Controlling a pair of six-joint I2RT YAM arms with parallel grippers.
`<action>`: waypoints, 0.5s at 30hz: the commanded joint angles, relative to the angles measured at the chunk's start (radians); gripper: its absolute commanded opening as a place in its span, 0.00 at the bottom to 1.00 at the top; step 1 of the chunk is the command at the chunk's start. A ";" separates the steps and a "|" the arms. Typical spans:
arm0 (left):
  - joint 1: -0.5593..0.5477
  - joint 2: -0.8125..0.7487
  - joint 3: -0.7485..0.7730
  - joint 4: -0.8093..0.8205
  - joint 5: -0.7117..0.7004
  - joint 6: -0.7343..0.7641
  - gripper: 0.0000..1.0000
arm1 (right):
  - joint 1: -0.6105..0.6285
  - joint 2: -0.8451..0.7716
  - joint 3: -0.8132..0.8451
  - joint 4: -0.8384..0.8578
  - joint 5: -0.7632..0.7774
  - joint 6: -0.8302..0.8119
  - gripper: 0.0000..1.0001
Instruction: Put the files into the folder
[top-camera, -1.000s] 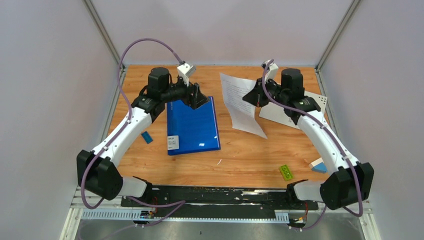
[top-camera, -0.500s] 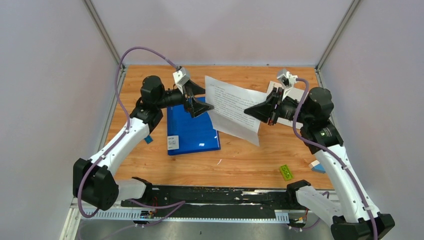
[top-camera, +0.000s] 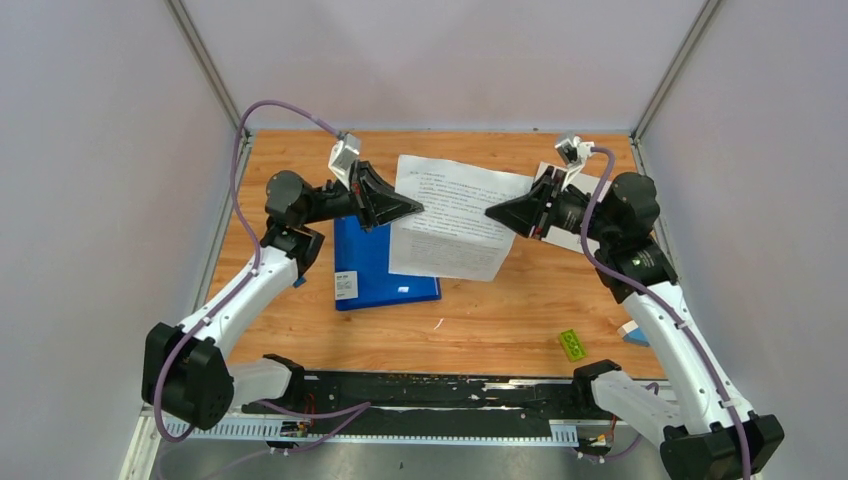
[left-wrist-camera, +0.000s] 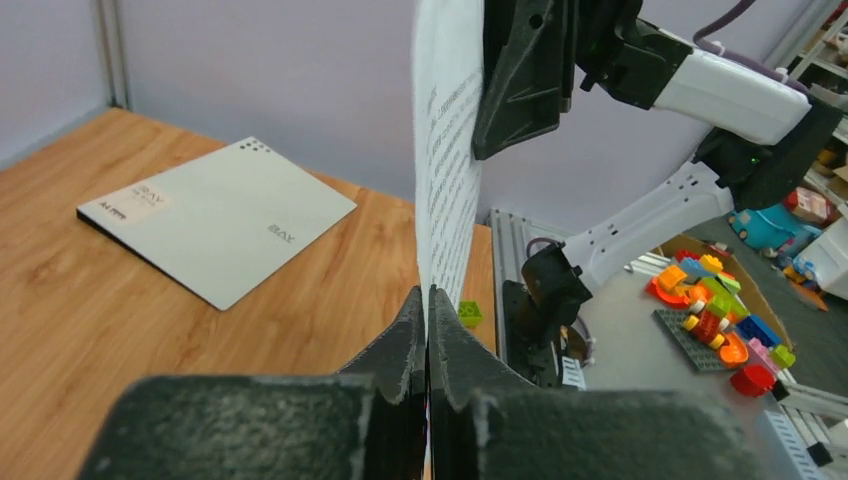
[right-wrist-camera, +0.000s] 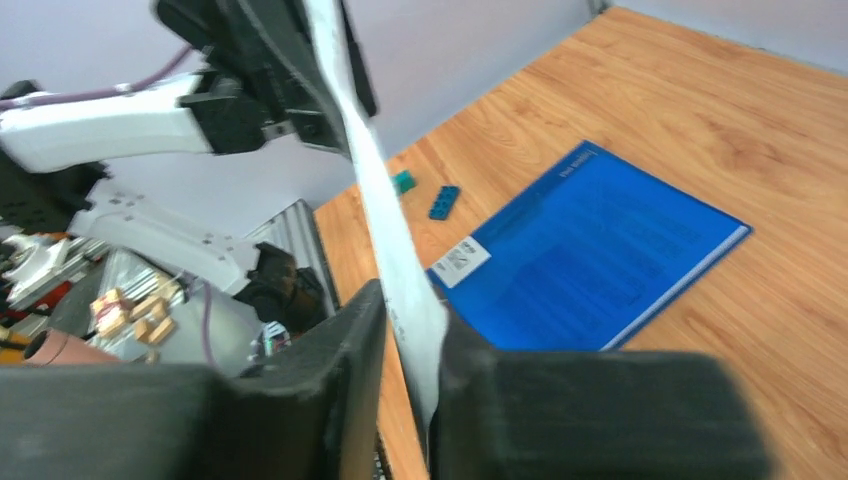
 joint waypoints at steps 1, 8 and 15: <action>0.004 -0.046 0.081 -0.353 -0.063 0.172 0.00 | -0.019 0.018 -0.009 -0.031 0.152 0.020 0.30; 0.004 -0.106 0.153 -0.903 -0.438 0.502 0.00 | -0.116 0.042 0.039 -0.243 0.457 -0.061 0.85; 0.003 -0.127 0.116 -1.044 -0.615 0.511 0.00 | -0.339 0.256 0.094 -0.320 0.606 -0.174 0.97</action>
